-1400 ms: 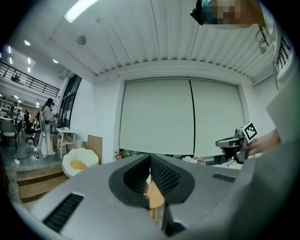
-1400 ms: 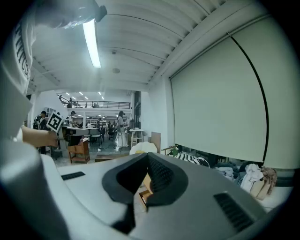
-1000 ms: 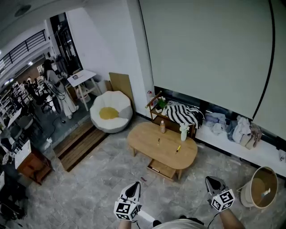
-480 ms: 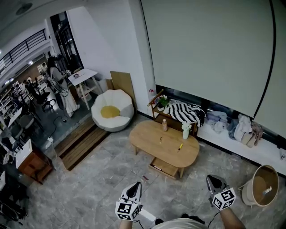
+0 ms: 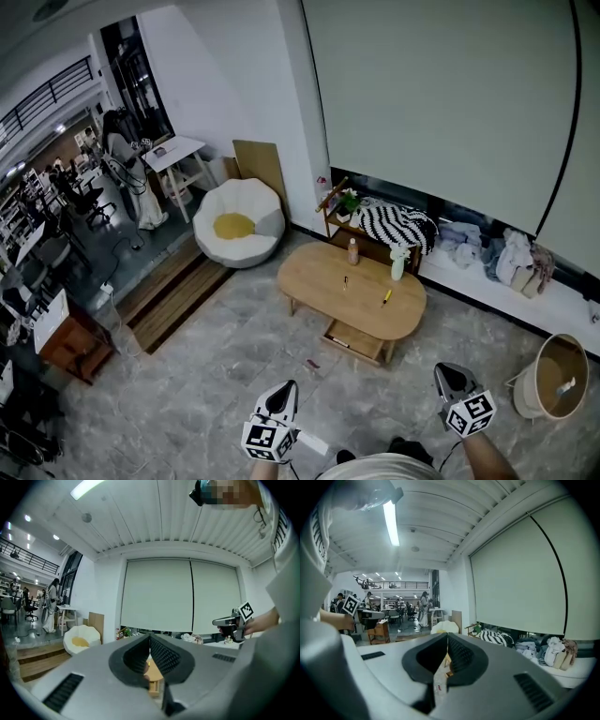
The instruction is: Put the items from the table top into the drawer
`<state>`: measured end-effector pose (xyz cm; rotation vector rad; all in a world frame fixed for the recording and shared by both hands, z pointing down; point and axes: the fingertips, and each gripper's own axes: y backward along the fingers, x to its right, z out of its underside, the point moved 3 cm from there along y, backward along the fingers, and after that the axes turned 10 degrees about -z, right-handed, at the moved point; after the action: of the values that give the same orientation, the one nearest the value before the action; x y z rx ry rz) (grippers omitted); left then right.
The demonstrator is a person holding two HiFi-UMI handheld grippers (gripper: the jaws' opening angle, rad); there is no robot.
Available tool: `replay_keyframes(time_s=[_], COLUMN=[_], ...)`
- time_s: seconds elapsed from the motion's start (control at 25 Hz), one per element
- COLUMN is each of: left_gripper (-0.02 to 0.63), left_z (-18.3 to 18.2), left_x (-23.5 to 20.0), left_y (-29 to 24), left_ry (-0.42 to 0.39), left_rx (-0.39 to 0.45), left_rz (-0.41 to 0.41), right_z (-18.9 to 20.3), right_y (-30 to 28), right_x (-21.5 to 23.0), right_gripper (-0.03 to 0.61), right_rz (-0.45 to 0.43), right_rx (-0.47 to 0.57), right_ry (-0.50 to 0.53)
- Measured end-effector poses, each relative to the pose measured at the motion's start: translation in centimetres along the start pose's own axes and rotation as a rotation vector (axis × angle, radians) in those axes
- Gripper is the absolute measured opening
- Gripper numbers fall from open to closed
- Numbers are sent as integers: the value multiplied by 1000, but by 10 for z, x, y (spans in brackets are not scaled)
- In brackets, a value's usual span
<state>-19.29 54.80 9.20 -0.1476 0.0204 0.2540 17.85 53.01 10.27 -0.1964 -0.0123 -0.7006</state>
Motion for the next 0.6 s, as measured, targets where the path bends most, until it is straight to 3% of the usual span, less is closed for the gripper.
replay_keyframes(time_s=[0.24, 0.6], left_gripper=[20, 20], left_z=[9, 16], left_x=[-19, -24], left_y=[6, -14], left_ry=[-9, -5], left_rx=[-19, -43], left_rz=[7, 11], right_z=[9, 9], right_y=[-7, -30], right_x=[-25, -11], right_gripper=[21, 21], right_rz=[-11, -26], right_rx=[-23, -43], right_ry=[2, -11])
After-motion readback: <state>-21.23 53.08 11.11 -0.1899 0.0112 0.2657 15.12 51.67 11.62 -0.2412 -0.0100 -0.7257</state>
